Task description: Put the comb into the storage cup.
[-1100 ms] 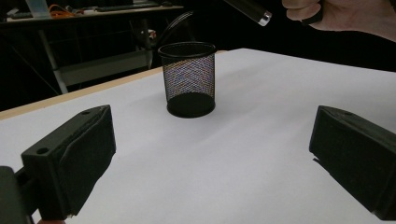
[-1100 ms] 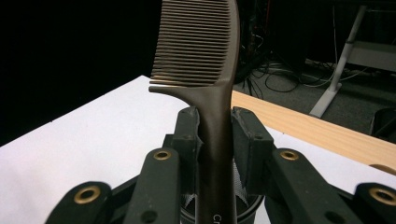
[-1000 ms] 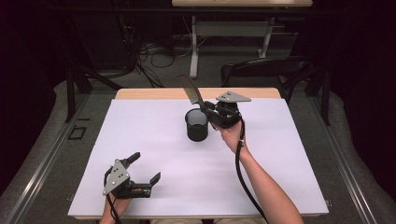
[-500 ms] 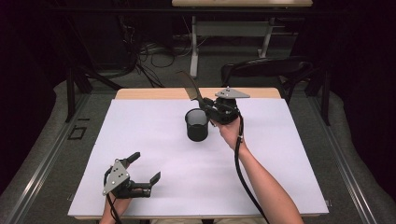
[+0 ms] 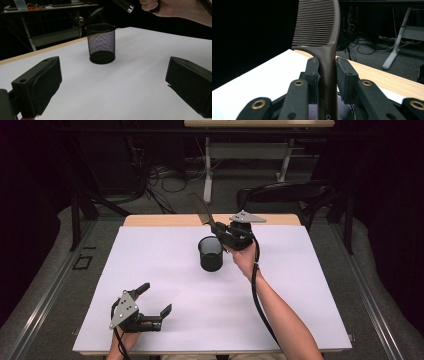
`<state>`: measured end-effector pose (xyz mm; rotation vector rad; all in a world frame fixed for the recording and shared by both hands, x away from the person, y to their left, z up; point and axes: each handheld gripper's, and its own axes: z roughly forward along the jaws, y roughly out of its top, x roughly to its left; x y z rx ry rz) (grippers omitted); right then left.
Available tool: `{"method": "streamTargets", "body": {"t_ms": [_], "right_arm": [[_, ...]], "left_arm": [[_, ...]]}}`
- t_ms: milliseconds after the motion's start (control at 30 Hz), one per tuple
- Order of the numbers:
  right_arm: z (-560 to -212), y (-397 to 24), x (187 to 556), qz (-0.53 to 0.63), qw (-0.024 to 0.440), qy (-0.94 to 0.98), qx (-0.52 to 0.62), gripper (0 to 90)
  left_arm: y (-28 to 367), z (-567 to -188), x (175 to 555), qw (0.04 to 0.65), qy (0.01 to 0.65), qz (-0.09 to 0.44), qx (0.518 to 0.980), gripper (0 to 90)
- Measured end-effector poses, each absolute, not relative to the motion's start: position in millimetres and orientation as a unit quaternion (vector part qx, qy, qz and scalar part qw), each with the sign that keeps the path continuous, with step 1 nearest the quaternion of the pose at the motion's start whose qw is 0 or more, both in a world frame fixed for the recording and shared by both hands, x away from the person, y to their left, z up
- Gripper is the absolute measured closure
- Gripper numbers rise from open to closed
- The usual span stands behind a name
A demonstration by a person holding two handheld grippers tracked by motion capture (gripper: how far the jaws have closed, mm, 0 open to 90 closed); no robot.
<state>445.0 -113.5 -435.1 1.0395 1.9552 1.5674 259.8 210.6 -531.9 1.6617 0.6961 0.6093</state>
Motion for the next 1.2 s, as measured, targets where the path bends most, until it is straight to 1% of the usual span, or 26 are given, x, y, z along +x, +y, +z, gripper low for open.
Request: {"method": "streamTargets", "body": {"t_ms": [400, 1200], "right_arm": [[-438.8, -108.4, 451.7, 0.578, 0.217, 0.698, 0.363, 72.7], [-461.6, -99.7, 466.6, 0.600, 0.230, 0.682, 0.350, 72.7]], "left_arm": [[210.6, -531.8, 259.9, 0.581, 0.297, 0.261, 0.712, 0.6], [210.1, -531.8, 260.0, 0.583, 0.294, 0.258, 0.713, 0.6]]}}
